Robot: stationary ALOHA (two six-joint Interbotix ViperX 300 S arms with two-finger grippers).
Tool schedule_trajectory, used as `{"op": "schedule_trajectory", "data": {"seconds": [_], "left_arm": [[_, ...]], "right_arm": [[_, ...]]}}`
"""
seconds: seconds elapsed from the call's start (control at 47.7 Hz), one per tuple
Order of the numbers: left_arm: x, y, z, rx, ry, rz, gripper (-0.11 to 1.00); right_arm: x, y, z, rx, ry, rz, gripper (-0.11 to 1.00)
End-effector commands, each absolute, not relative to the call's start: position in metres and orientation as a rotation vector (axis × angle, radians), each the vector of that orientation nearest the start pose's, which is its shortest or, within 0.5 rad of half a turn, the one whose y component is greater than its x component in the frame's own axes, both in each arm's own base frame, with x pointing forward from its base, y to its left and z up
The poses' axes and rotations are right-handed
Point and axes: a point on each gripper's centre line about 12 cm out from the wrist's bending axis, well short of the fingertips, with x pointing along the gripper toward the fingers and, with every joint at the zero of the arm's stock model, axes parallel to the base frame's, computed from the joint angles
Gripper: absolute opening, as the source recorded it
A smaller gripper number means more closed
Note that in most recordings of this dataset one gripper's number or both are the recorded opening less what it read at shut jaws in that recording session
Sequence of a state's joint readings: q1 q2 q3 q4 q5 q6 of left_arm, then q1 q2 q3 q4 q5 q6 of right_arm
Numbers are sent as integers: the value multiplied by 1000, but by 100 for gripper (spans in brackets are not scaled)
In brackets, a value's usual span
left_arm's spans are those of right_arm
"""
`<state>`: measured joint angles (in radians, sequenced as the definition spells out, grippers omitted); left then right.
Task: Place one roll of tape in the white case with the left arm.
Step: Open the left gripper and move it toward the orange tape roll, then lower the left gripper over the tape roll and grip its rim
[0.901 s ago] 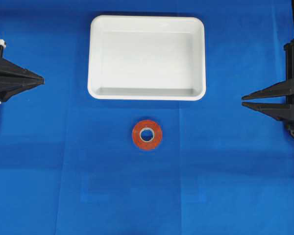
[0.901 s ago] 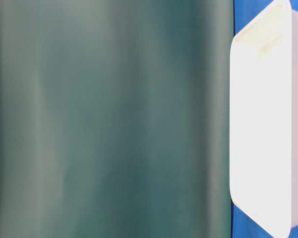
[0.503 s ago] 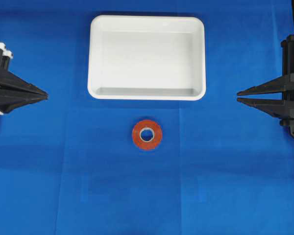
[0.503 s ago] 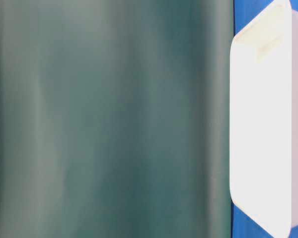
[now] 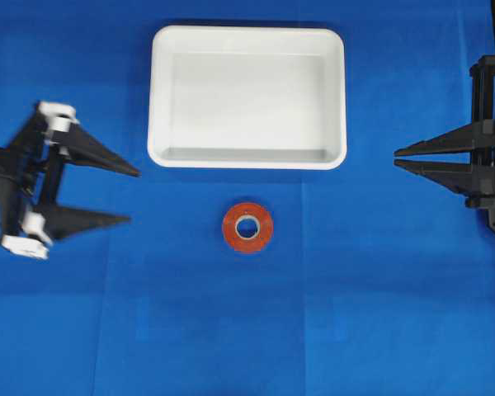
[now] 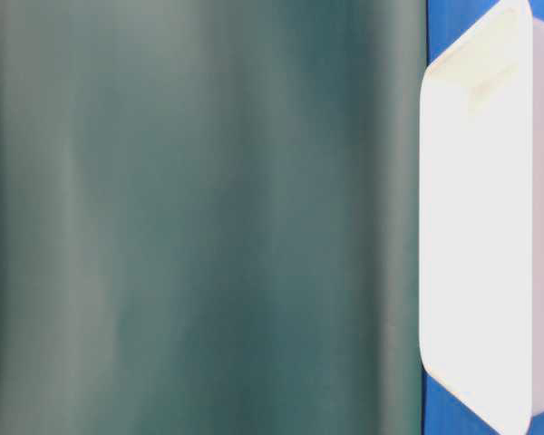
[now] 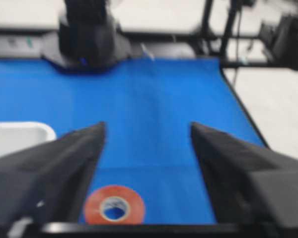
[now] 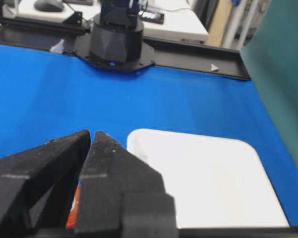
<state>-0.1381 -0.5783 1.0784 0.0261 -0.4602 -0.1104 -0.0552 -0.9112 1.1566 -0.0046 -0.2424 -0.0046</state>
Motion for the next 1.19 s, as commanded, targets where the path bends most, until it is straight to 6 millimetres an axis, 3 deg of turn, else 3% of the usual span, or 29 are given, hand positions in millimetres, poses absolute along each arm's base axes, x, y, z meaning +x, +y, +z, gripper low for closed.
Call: {"op": "schedule_trajectory", "data": {"seconds": [0.0,0.105,0.545,1.174], "left_arm": [[283,-44,267,-92,48,-161,75],[306,-50,257,-105,103,-165,90],[384,-64,214,-96,434,-138,89],[435,-62,127,-67,774,-84,89]], "right_arm": [[211,-13,291,-6,-12,-61,-11],[212,-13,289,-5,-1,-61,-11],[214,-14,282,-4,31,-64,-11],[214,-14,277,-4,57,-65,-11]]}}
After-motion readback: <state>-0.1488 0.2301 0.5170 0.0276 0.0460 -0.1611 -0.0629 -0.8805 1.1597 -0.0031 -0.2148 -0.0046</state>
